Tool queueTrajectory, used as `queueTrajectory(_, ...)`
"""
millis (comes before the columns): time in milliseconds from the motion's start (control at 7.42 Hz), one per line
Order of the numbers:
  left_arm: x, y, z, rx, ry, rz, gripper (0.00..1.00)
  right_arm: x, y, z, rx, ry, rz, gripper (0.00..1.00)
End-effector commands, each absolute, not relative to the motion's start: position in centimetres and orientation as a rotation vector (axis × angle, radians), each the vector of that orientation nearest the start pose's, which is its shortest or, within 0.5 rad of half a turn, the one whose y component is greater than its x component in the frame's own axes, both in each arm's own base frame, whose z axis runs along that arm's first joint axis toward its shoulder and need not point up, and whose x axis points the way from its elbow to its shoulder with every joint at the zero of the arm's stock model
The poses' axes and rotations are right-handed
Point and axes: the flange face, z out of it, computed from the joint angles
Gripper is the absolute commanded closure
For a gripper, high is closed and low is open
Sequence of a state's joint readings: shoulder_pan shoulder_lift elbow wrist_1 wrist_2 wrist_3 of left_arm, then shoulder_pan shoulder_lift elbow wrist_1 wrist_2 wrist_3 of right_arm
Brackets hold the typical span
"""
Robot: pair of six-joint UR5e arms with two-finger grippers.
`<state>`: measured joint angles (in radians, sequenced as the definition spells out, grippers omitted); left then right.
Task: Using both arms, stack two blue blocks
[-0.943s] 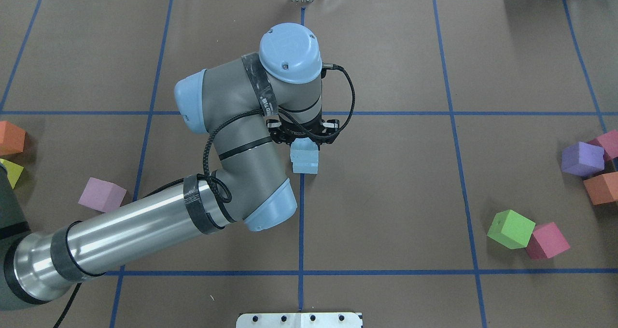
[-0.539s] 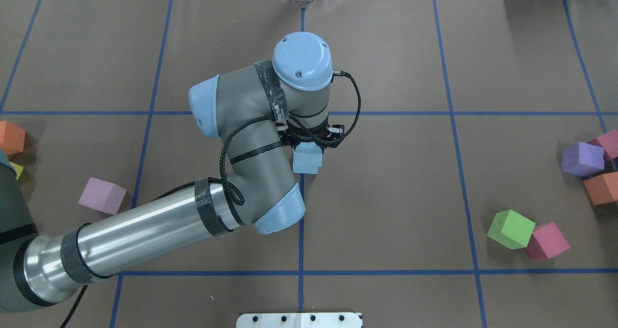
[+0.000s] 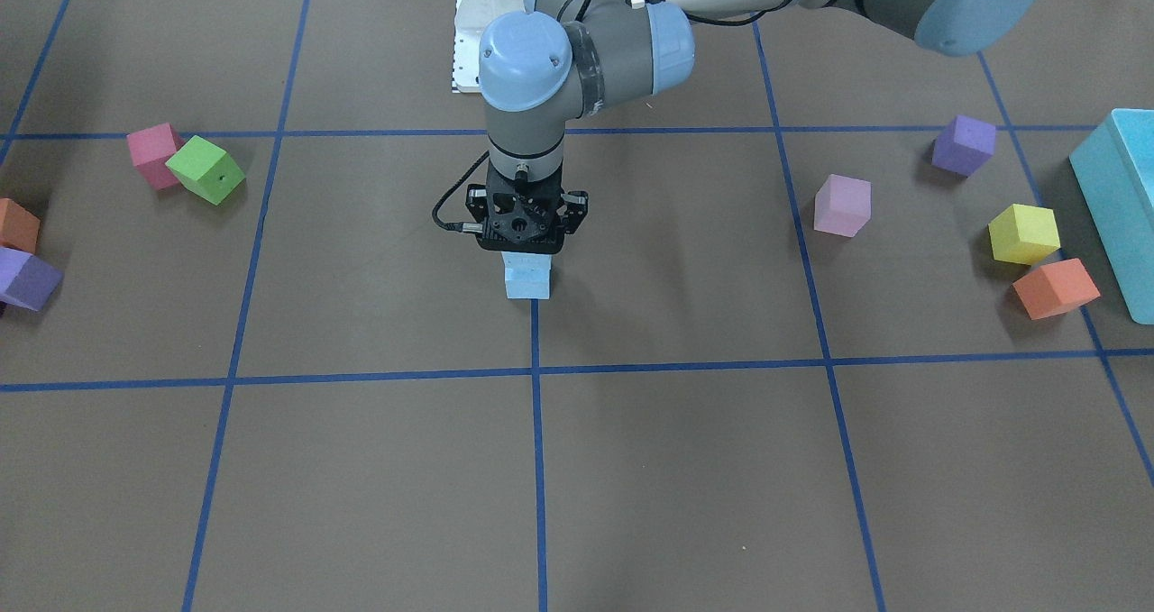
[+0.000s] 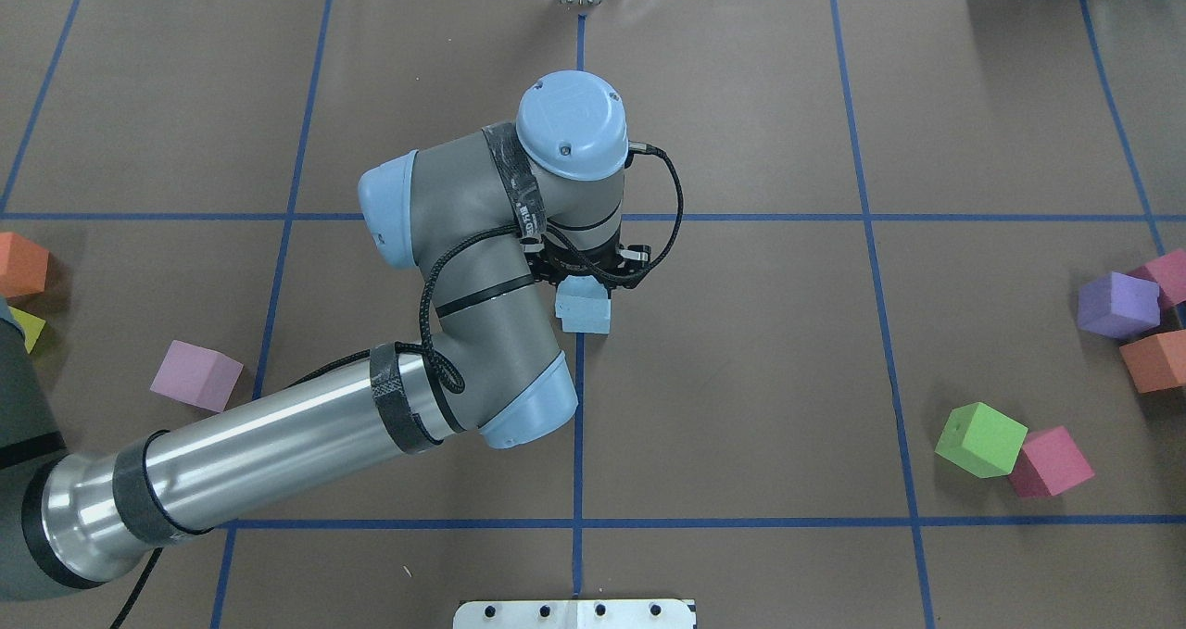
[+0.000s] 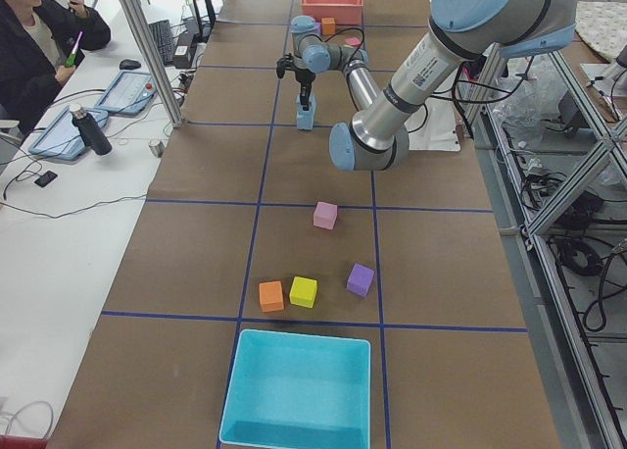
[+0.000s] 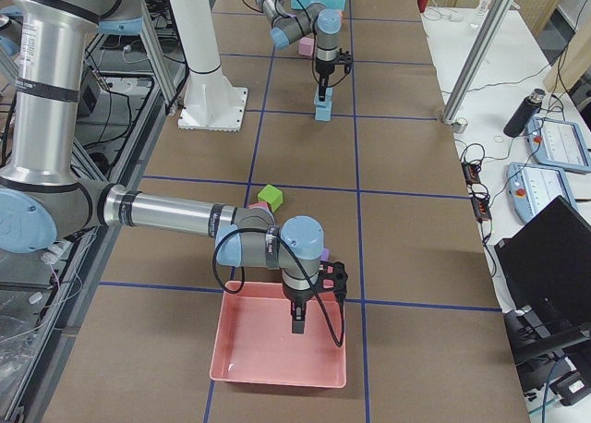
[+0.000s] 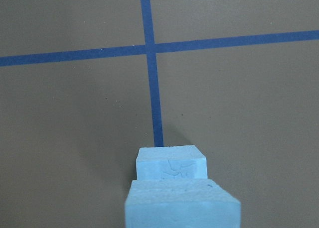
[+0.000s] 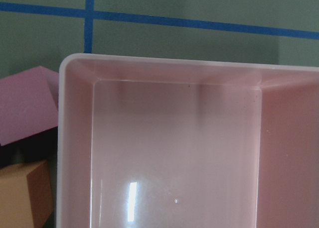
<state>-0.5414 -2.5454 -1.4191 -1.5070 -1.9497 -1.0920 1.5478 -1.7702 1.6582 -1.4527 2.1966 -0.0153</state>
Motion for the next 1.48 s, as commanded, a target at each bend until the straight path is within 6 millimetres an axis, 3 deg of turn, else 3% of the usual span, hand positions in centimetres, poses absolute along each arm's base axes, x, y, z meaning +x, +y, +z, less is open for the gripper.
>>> queueTrajectory(0,60.5,-47.6,11.8,0.063,0.848,0.089,0.54,6.6,-40.7,70.3,0.004,-0.626,-0.039,0.00)
queueTrajectory(539,60.6,-47.7,12.1,0.065,0.846,0.091,0.03,6.6,-40.7,70.3,0.004,-0.626,-0.039,0.00)
queueTrajectory(809,60.1,-47.9,11.5,0.080,0.853,0.086,0.02,6.6,-40.7,70.3,0.004,-0.626,-0.039,0.00)
queueTrajectory(943,58.7,-48.4,10.3,0.098,0.875,0.079,0.02,6.6,-40.7,70.3,0.004,-0.626,-0.039,0.00)
queueTrajectory(1213,53.3,-50.5,8.1,0.176,0.916,0.089,0.02,6.6,-40.7,70.5,-0.001,-0.624,-0.038,0.00)
queueTrajectory(1348,48.7,-51.8,10.1,0.185,0.940,0.137,0.01,6.6,-40.6,71.0,-0.009,-0.623,-0.036,0.00)
